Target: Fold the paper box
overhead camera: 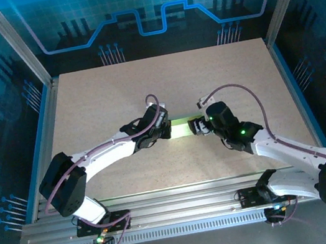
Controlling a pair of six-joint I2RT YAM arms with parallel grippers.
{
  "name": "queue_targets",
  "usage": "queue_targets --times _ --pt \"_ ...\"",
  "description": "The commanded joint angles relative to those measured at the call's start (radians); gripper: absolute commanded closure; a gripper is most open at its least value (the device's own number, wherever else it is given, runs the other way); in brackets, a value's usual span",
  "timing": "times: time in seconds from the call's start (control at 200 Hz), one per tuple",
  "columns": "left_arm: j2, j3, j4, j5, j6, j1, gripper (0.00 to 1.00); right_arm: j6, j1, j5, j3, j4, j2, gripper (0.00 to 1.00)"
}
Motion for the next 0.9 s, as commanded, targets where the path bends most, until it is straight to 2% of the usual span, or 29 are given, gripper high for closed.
queue_targets --times 0.0,0.175,0.275,0.48,0.57,0.645,0.79,0.895 --pt "0.052 -0.02 -0.094 0.016 0.023 -0.013 1.0 0.083 -0.058 -0.068 0.127 -0.162 0.082 0.18" --pt "0.053 -0.022 -0.088 0.015 0.023 -0.011 1.0 0.185 -0.128 -0.171 0.285 -0.293 0.242 0.19" --pt "0.055 -0.021 -0.086 0.017 0.023 -0.014 1.0 0.232 -0.163 -0.226 0.339 -0.347 0.319 0.25" --pt "0.066 -0.015 -0.086 0.028 0.023 -0.014 1.0 0.285 -0.195 -0.3 0.293 -0.314 0.354 0.37" --pt "0.068 -0.014 -0.084 0.038 0.016 -0.014 0.95 0.3 -0.202 -0.312 0.264 -0.285 0.355 0.42" --pt "0.066 -0.014 -0.084 0.048 0.01 -0.014 0.87 0.311 -0.205 -0.318 0.246 -0.264 0.354 0.44" --pt "0.053 -0.005 -0.094 0.096 0.011 -0.014 0.54 0.334 -0.208 -0.321 0.231 -0.242 0.354 0.45" --pt "0.041 0.022 -0.131 0.15 0.034 -0.013 0.4 0.343 -0.208 -0.317 0.227 -0.235 0.355 0.45"
